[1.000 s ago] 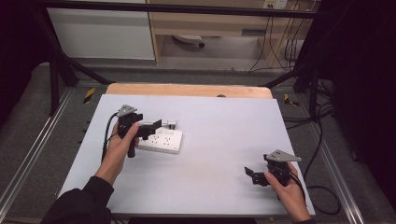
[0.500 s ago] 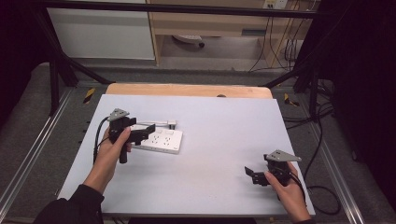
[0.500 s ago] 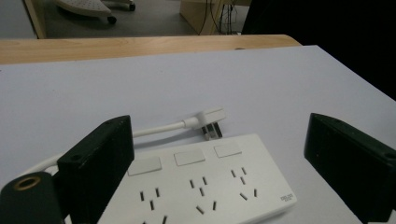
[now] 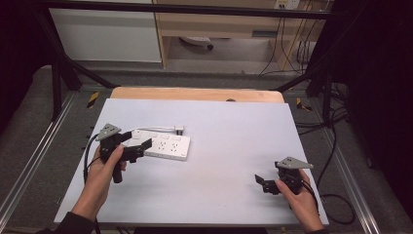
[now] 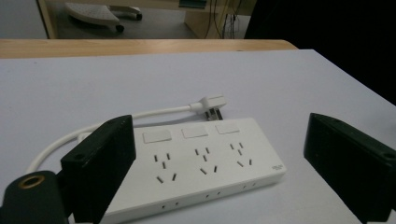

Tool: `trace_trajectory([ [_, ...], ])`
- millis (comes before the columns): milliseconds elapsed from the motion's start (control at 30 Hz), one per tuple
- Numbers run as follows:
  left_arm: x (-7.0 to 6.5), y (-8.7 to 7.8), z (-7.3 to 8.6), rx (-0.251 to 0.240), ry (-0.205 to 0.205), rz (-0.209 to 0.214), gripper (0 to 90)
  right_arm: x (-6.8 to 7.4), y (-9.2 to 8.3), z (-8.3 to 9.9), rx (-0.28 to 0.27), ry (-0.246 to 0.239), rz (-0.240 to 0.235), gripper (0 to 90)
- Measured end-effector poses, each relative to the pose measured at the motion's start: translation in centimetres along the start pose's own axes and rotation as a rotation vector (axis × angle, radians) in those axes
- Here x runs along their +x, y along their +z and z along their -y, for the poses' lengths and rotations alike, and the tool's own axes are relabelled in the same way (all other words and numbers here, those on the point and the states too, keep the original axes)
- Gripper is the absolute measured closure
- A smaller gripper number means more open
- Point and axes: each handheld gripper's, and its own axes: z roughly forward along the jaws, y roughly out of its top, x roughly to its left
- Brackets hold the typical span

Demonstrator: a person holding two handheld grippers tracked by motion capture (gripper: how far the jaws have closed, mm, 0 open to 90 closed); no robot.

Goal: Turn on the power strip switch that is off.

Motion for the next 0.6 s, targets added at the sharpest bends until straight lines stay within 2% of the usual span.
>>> trace_trajectory([
  [300, 1.1, -2.9, 1.4, -0.005, -0.019, -0.009, 8.7, -0.1, -0.1, 0.0, -0.003, -0.001, 0.006, 3.3],
  [600, 2.8, -5.2, 3.7, -0.016, -0.044, -0.042, 8.4, -0.2, -0.1, 0.0, -0.002, 0.006, 0.01, 3.3],
])
